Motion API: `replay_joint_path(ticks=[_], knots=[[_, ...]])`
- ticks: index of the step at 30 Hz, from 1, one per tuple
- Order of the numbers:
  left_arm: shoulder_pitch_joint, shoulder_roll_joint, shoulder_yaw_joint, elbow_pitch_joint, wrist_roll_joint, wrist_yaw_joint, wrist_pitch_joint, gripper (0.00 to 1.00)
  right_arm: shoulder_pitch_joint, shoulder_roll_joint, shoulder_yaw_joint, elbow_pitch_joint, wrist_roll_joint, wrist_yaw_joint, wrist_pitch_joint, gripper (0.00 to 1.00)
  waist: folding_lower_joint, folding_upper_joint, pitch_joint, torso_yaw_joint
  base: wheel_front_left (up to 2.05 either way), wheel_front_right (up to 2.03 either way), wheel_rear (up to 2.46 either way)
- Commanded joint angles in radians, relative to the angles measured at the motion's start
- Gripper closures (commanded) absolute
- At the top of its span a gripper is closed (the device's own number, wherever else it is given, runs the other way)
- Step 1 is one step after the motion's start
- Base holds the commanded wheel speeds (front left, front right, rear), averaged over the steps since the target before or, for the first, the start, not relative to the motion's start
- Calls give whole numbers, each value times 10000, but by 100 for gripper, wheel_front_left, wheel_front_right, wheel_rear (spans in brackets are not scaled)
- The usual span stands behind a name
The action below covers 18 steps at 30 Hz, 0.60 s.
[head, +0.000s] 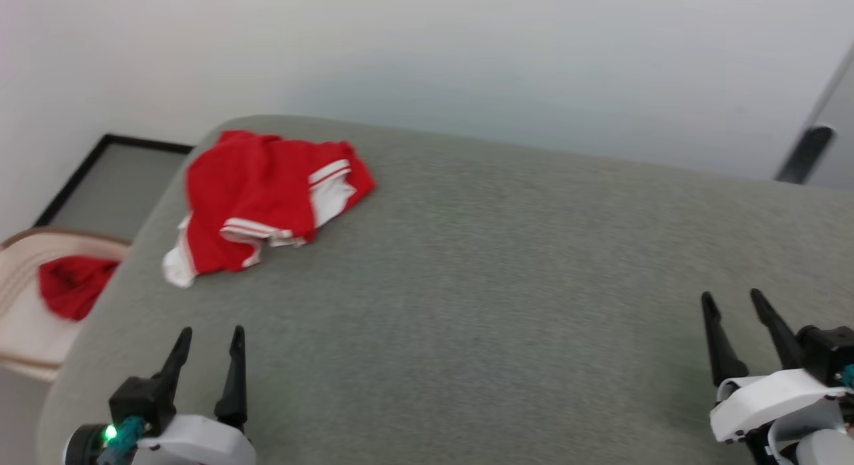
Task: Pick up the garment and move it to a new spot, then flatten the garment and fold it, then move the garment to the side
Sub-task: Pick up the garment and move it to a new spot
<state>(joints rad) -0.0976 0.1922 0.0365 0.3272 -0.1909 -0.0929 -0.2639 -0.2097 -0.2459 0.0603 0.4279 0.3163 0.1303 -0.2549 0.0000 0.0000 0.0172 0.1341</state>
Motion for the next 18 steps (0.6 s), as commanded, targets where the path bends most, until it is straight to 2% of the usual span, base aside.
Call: replay_joint_path(ticks=[1, 14, 18], knots=[[172, -9, 55, -53, -32, 73, -5, 0, 32, -8, 167, 30, 178, 8, 16, 0, 0, 0, -166, 973, 0, 0, 0], [830, -75, 263, -238, -234, 235, -5, 0, 84, 87, 961, 346, 375, 6, -47, 0, 0, 0, -467, 3648, 0, 0, 0], [1169, -239, 647, -717, -415, 481, -5, 0, -570, 34, 1530, 339, 385, 6, 63, 0, 0, 0, -89, 3911, 0, 0, 0]])
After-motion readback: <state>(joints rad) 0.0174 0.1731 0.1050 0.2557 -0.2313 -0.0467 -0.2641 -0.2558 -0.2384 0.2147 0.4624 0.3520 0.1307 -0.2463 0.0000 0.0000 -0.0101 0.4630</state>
